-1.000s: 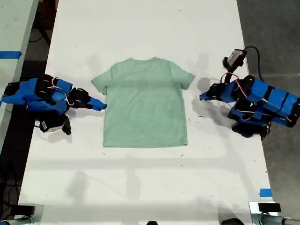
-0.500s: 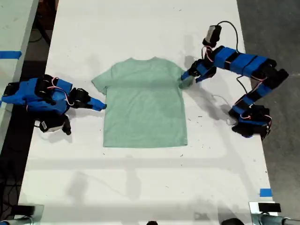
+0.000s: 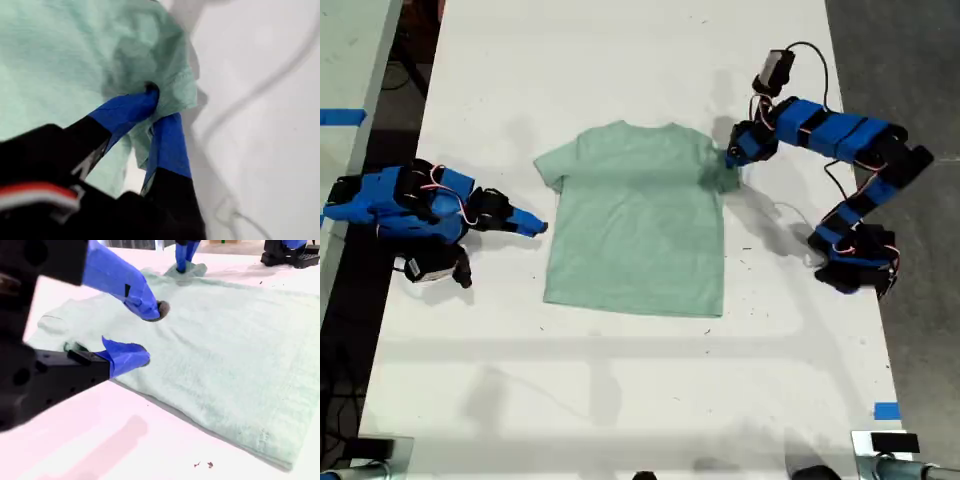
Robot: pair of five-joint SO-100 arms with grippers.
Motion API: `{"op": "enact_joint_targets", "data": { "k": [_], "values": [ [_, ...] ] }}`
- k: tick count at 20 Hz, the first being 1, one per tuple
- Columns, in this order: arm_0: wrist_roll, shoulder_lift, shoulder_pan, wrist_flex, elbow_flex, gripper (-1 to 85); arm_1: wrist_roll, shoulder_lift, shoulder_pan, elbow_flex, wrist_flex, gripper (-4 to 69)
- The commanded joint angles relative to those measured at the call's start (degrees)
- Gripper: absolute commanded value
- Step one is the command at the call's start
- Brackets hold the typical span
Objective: Fold t shirt
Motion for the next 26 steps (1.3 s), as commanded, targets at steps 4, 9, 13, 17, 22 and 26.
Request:
{"op": "enact_joint_targets", "data": {
  "k": [4,9,13,17,22,26],
  "values": [
    [-1.14,0.44,0.62,0.09,0.26,11.2,-3.16,1.85,-20.83,-15.73,-3.96,1.2],
    [-1.14,0.44,0.7,0.09,0.26,11.2,-2.46,-20.04,-32.26,-32.08,-8.17,1.6],
    [-1.14,0.44,0.62,0.09,0.26,11.2,-2.72,-23.03,-31.2,-40.96,3.25,22.7],
    [-1.14,0.44,0.7,0.09,0.26,11.2,-1.41,0.09,-24.79,-25.05,10.9,6.6],
    [-1.14,0.44,0.62,0.09,0.26,11.2,8.61,44.03,-23.55,20.83,7.65,0.2],
    [-1.14,0.44,0.62,0.09,0.26,11.2,16.96,82.18,-30.67,55.72,6.24,1.9]
  ]
}}
